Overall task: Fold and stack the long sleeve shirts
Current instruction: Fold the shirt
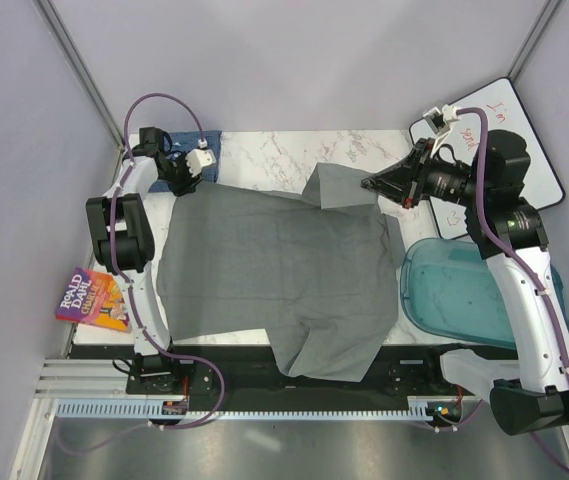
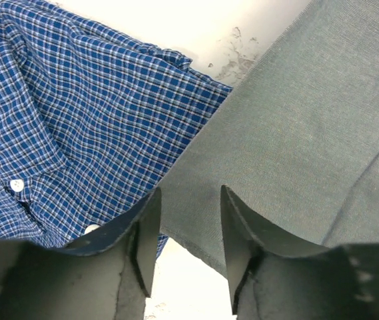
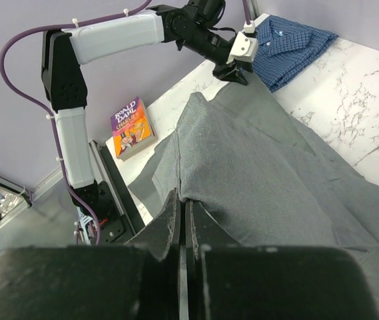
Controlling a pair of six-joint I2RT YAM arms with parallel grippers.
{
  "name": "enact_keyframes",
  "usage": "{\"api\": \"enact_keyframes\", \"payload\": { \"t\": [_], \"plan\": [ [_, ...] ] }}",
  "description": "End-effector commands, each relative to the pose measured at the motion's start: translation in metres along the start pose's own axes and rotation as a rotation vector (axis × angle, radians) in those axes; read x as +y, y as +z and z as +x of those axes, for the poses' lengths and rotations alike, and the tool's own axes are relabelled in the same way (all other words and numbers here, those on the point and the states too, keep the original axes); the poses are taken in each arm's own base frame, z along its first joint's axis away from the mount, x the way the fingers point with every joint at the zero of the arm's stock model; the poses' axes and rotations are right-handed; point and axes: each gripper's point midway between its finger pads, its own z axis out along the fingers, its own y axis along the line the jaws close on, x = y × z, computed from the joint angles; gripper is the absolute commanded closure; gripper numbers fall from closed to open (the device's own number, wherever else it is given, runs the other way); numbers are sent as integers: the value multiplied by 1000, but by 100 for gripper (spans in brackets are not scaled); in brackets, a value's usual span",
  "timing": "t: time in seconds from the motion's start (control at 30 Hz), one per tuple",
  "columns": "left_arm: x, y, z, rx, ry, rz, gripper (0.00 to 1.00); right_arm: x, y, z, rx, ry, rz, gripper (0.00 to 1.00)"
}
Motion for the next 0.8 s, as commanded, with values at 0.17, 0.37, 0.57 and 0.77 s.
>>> {"api": "enact_keyframes", "payload": {
  "t": [0.17,0.37,0.57,0.77],
  "plan": [
    [3,-10,-20,-31,68,11,73,13,-8,-2,-8,-52,-22,100],
    [-5,-36,-37,-66,85,0,89,18,-12,-6,-24,-65,-17,100],
    [-27,-56,-40,-69,137,11,98,27,-19,-6,-33,-68,-20,100],
    [-59,-71,-33,-44,188,36,98,35,-27,5,-23,-44,-16,100]
  ]
}}
